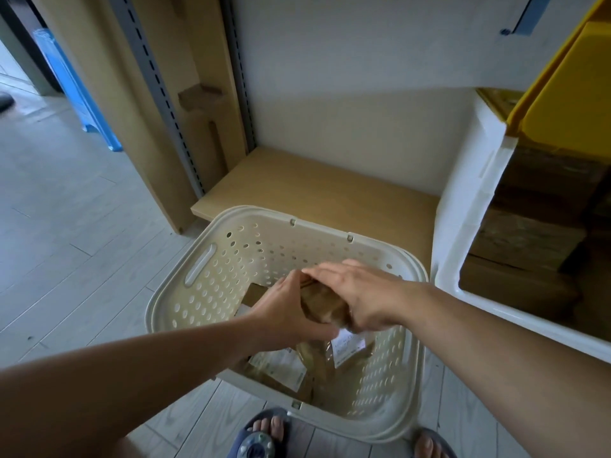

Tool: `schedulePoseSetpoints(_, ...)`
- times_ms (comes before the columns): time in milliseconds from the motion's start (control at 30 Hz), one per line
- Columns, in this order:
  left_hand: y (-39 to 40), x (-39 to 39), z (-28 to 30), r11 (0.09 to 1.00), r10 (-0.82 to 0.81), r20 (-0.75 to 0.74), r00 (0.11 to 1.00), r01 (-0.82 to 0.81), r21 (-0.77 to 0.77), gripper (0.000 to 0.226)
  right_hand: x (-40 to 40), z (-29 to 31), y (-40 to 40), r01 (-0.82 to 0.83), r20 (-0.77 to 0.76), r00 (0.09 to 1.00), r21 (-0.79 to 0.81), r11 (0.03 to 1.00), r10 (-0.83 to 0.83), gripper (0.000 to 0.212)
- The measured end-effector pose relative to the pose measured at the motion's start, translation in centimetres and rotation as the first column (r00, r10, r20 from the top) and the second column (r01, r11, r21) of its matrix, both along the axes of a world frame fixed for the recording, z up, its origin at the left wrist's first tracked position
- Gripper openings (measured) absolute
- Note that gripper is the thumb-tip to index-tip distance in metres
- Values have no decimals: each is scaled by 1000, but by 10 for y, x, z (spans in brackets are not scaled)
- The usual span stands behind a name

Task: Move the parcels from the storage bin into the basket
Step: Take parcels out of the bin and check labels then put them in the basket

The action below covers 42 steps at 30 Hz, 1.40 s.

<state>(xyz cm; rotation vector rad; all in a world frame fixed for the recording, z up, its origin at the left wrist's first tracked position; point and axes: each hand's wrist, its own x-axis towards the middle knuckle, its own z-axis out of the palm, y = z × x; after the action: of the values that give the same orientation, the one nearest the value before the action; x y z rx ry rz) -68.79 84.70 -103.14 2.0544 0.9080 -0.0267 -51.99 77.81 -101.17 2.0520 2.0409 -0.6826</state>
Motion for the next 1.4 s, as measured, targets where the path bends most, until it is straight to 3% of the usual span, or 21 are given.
schedulePoseSetpoints(100,-2,1,-1,993,-59,-45,997,54,-104,76,-1,-14,3,-52,46,997,-61,997,55,111)
schedulePoseSetpoints(267,-2,-2,8,906,-414,-226,882,375,-196,33,-5,-45,2,-252,159,951,-103,962,265,79)
schedulePoseSetpoints(400,5,-5,-4,862,-506,-436,745,461,-212,41,-16,-74,-1,-382,209,893,-121,916,399,72)
schedulePoseSetpoints(500,10,-6,-15,850,-520,-516,681,470,-237,45,-21,-94,-1,-436,150,881,-112,893,449,68)
schedulePoseSetpoints(600,16,-9,-25,824,-555,-570,605,495,-276,47,-31,-110,3,-377,53,918,-196,905,393,41)
schedulePoseSetpoints(667,19,-8,-30,812,-566,-596,569,511,-284,47,-36,-119,8,-324,0,943,-213,922,332,41)
schedulePoseSetpoints(800,22,-6,-29,815,-557,-613,561,512,-271,52,-29,-126,20,-315,17,944,-249,916,329,42)
schedulePoseSetpoints(967,25,-3,-26,810,-560,-623,546,519,-274,49,-13,-133,30,-428,166,844,-364,827,510,50)
schedulePoseSetpoints(1233,28,-3,-22,824,-545,-625,559,497,-273,44,-15,-140,22,-565,365,691,-265,782,623,50)
schedulePoseSetpoints(1400,26,-2,-18,819,-549,-624,556,509,-267,45,-25,-150,13,-501,420,709,-264,824,566,49)
